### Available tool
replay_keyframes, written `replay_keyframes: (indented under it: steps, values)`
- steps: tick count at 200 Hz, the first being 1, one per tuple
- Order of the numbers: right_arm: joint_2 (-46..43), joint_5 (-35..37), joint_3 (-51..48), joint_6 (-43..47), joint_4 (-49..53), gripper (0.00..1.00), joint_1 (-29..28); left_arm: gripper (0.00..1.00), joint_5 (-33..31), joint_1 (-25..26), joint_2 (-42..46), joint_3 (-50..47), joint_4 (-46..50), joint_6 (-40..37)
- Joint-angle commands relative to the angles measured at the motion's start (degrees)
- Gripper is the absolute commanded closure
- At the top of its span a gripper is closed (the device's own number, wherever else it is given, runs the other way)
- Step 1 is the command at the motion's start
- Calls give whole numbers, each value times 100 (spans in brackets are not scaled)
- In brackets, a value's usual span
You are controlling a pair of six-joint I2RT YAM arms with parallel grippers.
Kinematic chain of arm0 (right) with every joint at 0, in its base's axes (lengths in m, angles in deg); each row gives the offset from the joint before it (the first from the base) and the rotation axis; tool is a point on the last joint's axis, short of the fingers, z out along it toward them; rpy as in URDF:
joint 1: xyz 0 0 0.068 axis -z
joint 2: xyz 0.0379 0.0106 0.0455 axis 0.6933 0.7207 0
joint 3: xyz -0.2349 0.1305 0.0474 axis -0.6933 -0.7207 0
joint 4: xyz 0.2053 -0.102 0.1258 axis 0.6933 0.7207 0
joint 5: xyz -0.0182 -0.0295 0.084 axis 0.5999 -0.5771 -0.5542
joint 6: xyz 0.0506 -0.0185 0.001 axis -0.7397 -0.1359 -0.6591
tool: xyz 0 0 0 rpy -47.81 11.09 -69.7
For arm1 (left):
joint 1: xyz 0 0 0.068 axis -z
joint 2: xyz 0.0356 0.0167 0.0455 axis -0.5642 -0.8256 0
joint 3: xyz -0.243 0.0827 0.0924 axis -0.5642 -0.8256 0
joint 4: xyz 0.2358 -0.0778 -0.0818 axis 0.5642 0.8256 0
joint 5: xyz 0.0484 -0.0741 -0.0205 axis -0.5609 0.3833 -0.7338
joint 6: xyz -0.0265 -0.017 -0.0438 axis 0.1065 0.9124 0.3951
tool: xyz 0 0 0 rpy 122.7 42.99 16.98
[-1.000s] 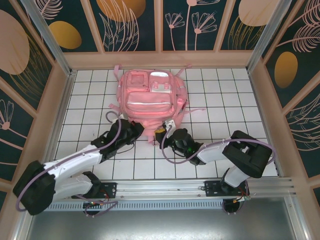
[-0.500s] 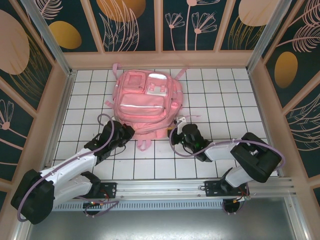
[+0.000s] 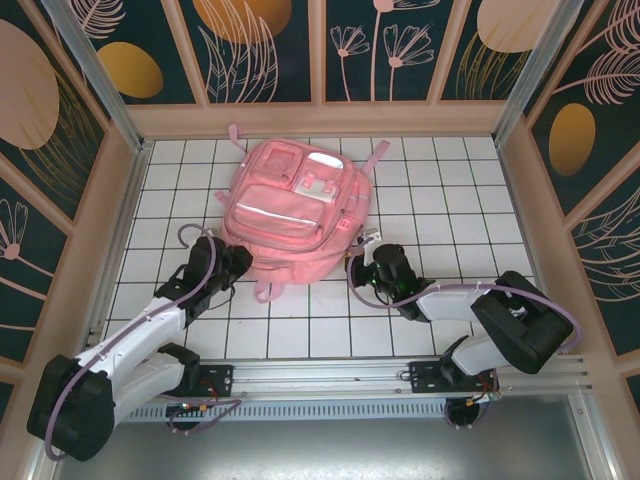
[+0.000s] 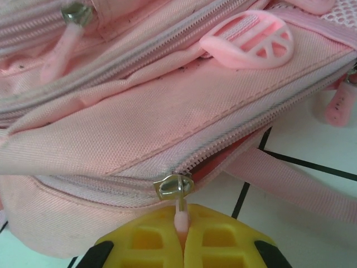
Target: Pack books, pencil case, and school supplies into a backpack
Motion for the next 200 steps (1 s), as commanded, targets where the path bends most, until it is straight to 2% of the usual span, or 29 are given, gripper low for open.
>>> replay_keyframes:
  steps: [1,10,27,45,64,84,111,166,200]
  values:
    - [124,502,-11,-105,-291,100,-142,52,-114,-188,398,64,125,-201]
    - [216,499,38,-106,-379,100,-279,50,80,-181,564,72,157,-100]
    - [413,551,146,-112,-451,100,-479,54,260,-8,962,60,182,156]
    - [590,553,215,-127,-569,100,-574,54,139,470,1229,20,152,603]
    - [670,557,247,-143,-629,100,-599,52,44,1114,1126,-89,-213,1152]
    - [638,552,238,-133,-654,100,-608,48,-81,1746,553,-67,-739,1490]
    - [496,561,197,-101,-616,100,-625,46,-269,2343,-670,503,-1092,1493]
    - [366,594,93,-83,-660,100,-696,43,-524,2621,-1977,1379,-1310,1585]
    - [329,631,35,-54,-718,100,-696,43,-239,2706,-2745,1548,-1668,1770]
